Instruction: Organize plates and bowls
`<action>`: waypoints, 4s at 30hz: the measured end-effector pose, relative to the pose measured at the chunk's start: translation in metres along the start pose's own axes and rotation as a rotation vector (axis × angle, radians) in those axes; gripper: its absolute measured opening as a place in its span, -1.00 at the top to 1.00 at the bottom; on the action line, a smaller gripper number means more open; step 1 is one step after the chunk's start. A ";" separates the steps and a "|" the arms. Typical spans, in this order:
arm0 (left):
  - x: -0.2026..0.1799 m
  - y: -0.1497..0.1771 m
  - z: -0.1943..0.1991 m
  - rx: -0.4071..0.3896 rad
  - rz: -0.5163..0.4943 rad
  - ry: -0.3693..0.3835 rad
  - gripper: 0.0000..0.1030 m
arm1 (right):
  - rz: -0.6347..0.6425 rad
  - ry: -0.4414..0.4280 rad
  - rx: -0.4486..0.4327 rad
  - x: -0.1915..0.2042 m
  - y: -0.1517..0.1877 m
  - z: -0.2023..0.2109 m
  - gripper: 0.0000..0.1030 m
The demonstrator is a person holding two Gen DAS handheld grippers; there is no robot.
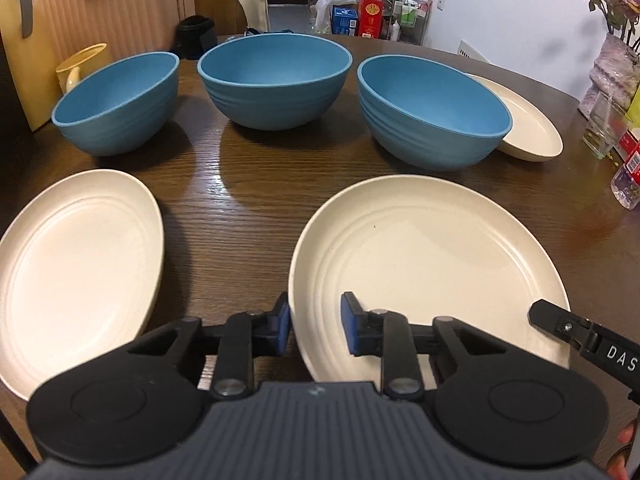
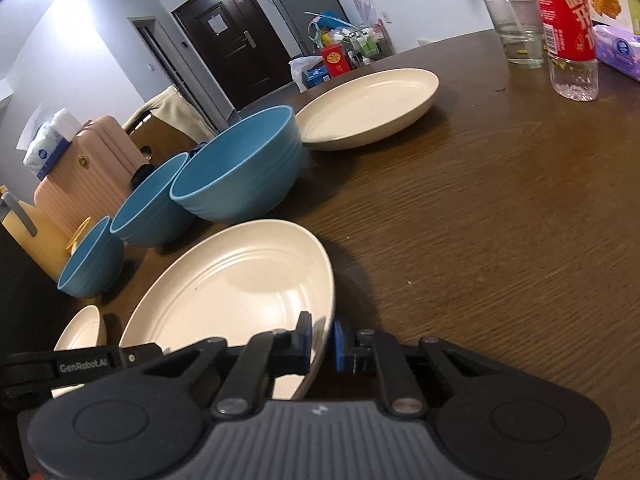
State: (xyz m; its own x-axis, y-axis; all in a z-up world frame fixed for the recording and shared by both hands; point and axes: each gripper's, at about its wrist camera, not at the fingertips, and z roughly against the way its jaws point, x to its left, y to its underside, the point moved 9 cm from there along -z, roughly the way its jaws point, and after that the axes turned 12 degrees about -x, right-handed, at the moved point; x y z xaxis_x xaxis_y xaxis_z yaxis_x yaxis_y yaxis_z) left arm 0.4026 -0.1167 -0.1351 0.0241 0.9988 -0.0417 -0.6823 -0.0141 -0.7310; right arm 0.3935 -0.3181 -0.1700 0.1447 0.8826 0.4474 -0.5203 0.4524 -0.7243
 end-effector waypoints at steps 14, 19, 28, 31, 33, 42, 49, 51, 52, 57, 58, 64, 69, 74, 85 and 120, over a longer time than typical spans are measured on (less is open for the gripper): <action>0.012 0.002 0.030 -0.013 0.039 -0.004 0.55 | 0.009 -0.017 -0.007 0.015 0.000 0.024 0.79; 0.021 0.002 0.041 -0.019 0.057 -0.006 0.55 | 0.024 -0.021 -0.008 0.027 0.000 0.033 0.79; 0.041 0.000 0.065 -0.053 0.091 -0.007 0.55 | 0.072 -0.036 -0.022 0.052 -0.002 0.050 0.79; 0.050 -0.001 0.074 -0.066 0.104 -0.010 0.55 | 0.089 -0.045 -0.027 0.063 -0.002 0.055 0.79; 0.056 -0.002 0.079 -0.073 0.113 -0.012 0.55 | 0.100 -0.050 -0.030 0.071 -0.001 0.057 0.79; 0.086 -0.007 0.097 -0.106 0.157 -0.027 0.55 | 0.138 -0.078 -0.028 0.104 0.006 0.063 0.79; 0.112 -0.009 0.104 -0.121 0.186 -0.046 0.55 | 0.168 -0.097 -0.015 0.130 0.013 0.059 0.79; 0.119 -0.009 0.105 -0.123 0.197 -0.052 0.55 | 0.177 -0.101 -0.011 0.138 0.015 0.057 0.79; 0.123 -0.009 0.105 -0.124 0.201 -0.055 0.55 | 0.181 -0.103 -0.009 0.142 0.016 0.056 0.79; 0.144 -0.008 0.105 -0.124 0.226 -0.068 0.55 | 0.203 -0.116 0.004 0.160 0.022 0.051 0.79; 0.148 -0.008 0.106 -0.125 0.230 -0.072 0.55 | 0.207 -0.118 0.006 0.163 0.023 0.050 0.79; 0.170 -0.007 0.105 -0.128 0.253 -0.090 0.55 | 0.228 -0.133 0.021 0.183 0.030 0.040 0.79; 0.188 -0.009 0.104 -0.130 0.269 -0.106 0.55 | 0.242 -0.145 0.039 0.198 0.038 0.031 0.79; 0.203 -0.009 0.101 -0.129 0.282 -0.122 0.55 | 0.254 -0.157 0.058 0.212 0.046 0.021 0.79; 0.229 -0.006 0.086 -0.115 0.304 -0.147 0.55 | 0.266 -0.166 0.087 0.232 0.057 -0.003 0.79; 0.270 -0.002 0.061 -0.123 0.303 -0.206 0.55 | 0.375 -0.191 0.073 0.263 0.081 -0.035 0.77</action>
State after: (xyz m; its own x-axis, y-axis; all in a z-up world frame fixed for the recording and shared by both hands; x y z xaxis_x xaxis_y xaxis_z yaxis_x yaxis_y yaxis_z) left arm 0.3661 0.1560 -0.1038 -0.3209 0.9368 -0.1397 -0.5426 -0.3027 -0.7836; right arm 0.4186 -0.0449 -0.1293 -0.2210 0.9416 0.2542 -0.5665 0.0882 -0.8193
